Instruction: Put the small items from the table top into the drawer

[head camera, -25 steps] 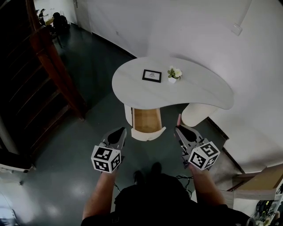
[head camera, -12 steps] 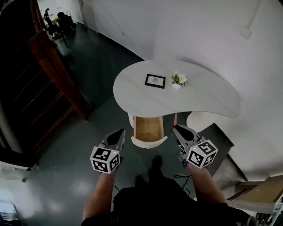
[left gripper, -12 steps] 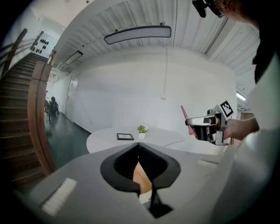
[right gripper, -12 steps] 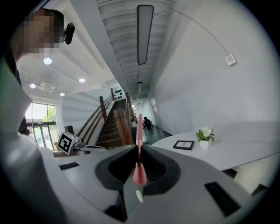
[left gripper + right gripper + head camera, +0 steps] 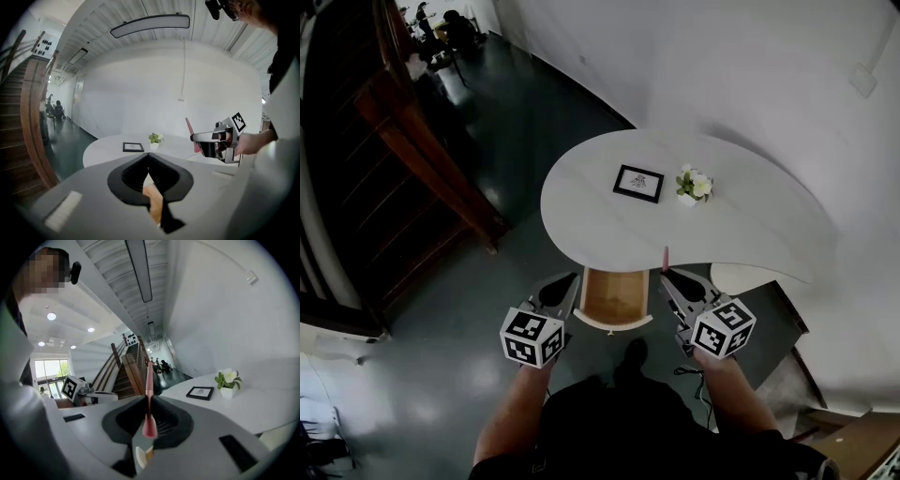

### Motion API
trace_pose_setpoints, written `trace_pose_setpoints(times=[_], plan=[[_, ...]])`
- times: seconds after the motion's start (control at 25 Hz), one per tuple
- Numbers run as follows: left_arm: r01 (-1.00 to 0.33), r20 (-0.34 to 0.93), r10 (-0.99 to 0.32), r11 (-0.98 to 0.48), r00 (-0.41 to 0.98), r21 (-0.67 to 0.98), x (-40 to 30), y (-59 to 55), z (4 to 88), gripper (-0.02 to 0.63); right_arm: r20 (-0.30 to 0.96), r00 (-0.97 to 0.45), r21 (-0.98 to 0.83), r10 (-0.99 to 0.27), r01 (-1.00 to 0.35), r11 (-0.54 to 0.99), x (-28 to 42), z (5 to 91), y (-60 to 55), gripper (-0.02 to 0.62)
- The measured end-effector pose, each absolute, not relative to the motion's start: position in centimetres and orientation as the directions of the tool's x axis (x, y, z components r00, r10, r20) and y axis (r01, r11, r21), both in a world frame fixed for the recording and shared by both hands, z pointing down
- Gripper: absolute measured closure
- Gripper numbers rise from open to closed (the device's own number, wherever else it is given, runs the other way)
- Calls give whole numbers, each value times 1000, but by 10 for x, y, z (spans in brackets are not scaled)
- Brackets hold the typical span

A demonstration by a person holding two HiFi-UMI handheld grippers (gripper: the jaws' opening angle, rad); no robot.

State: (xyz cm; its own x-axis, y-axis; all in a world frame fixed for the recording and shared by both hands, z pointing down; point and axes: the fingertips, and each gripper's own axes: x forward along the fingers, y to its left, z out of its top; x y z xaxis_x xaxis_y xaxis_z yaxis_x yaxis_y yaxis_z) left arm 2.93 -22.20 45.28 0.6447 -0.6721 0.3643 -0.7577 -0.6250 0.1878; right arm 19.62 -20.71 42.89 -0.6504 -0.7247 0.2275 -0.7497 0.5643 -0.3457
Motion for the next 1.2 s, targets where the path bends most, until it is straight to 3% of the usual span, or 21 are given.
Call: trace_pose_setpoints(times=[0.28, 0.76, 1.2], plan=[[-755, 386, -657, -623, 647, 205, 33, -230, 472, 594, 267, -697, -344, -666, -714, 609, 170, 442, -222, 546], [-718, 397, -603, -634, 692, 288, -8, -234, 527, 594, 413, -645, -274, -643, -761, 588, 109, 485, -220, 546], [-749, 487, -577, -579, 656, 322, -10, -246, 598, 594, 605, -669, -230, -433, -667, 709, 80, 601, -221, 545]])
